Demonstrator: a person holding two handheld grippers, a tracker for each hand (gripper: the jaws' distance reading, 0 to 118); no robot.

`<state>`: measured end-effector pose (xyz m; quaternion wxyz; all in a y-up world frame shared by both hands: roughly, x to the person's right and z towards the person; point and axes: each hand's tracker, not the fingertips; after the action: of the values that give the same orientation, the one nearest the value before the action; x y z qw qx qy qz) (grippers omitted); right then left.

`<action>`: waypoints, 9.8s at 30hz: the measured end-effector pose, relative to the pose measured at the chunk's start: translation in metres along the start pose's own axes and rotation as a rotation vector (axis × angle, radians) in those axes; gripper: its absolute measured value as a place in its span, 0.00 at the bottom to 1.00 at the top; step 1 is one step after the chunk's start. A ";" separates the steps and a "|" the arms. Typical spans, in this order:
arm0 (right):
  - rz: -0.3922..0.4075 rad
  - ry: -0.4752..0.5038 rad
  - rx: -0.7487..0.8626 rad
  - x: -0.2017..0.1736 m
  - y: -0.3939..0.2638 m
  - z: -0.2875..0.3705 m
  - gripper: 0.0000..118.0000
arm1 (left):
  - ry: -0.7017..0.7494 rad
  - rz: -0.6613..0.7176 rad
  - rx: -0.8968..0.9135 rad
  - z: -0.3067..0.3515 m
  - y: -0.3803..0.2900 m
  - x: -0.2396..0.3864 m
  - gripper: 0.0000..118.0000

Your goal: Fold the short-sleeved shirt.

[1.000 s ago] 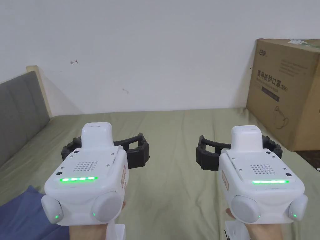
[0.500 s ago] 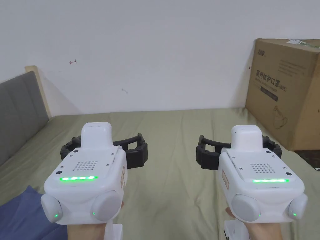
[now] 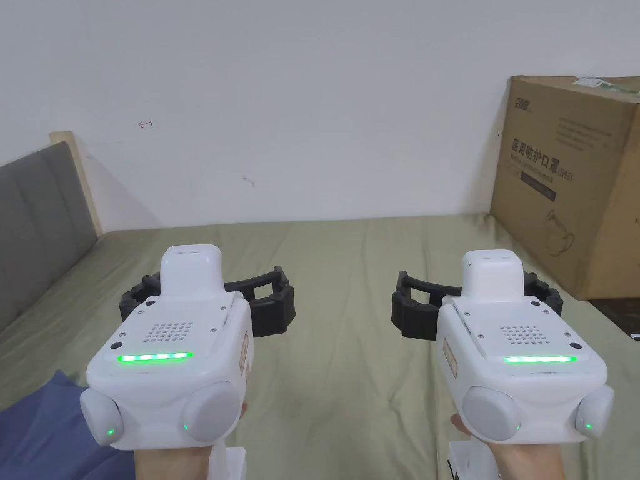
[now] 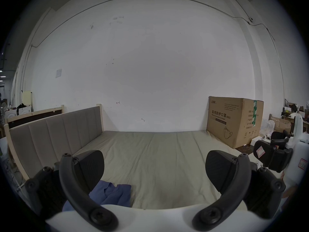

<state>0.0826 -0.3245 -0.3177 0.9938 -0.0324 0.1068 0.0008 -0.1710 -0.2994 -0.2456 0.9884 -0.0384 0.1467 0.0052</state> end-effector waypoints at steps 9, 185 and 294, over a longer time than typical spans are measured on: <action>0.003 0.000 0.003 0.000 0.000 0.000 1.00 | 0.005 0.004 -0.002 -0.002 -0.002 -0.002 1.00; -0.130 0.132 -0.352 -0.012 -0.051 -0.096 0.00 | -0.264 0.147 -0.442 -0.174 0.057 -0.017 0.03; -0.170 -0.049 -0.478 0.176 0.132 -0.222 0.02 | 0.031 -0.028 -0.487 -0.237 0.087 -0.099 0.05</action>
<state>0.2060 -0.2081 -0.5798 0.9567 -0.2751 0.0761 -0.0569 -0.3366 -0.2305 -0.4497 0.9477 -0.2776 0.1555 0.0259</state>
